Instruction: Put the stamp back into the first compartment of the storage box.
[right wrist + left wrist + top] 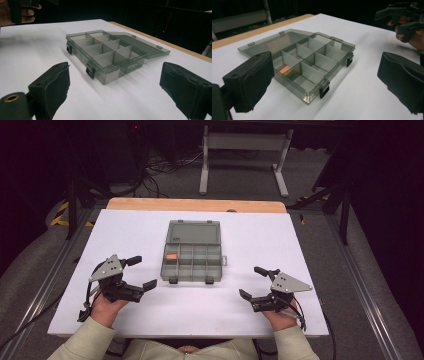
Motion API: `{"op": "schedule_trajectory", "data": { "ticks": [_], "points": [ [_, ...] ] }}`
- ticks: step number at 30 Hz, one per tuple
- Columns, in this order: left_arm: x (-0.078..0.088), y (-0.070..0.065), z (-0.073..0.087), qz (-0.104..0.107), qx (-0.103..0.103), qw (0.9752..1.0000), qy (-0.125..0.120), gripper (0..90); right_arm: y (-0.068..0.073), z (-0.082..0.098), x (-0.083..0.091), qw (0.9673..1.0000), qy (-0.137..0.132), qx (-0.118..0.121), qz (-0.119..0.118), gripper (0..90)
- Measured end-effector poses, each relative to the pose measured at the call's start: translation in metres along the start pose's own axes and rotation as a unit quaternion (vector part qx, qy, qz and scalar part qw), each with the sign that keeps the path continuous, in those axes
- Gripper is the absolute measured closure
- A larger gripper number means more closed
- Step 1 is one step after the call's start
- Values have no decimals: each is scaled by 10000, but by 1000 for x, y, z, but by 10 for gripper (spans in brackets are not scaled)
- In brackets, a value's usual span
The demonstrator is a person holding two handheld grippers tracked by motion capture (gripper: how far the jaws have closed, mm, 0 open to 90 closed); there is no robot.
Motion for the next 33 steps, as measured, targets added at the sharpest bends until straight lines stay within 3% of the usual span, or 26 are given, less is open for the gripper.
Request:
{"op": "schedule_trajectory", "data": {
  "ticks": [4,9,18,27,33],
  "points": [
    [4,1,12,-149,64,9997,-164,18,1,0,0,10000,-55,-8,-47,85],
    [7,2,25,-99,221,9993,-272,18,1,-1,1,9999,-99,0,-59,80],
    [11,5,47,-287,417,9977,-454,15,1,-1,1,9999,-128,11,-88,68],
    [11,3,47,-395,117,9983,-421,18,1,-1,1,9999,-151,-25,-68,53],
    [11,4,47,-431,120,9982,-400,18,1,0,1,9999,-140,-30,-63,51]
  ]
}}
Point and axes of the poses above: each handheld gripper's, and its own axes: x roughly backward along the jaws, z roughly out of its underside, y roughly to its left, the point moved 8 cm from there along -x, roughly forward along the jaws, and after that the axes turned 14 degrees about -x, right-handed, at the moved point
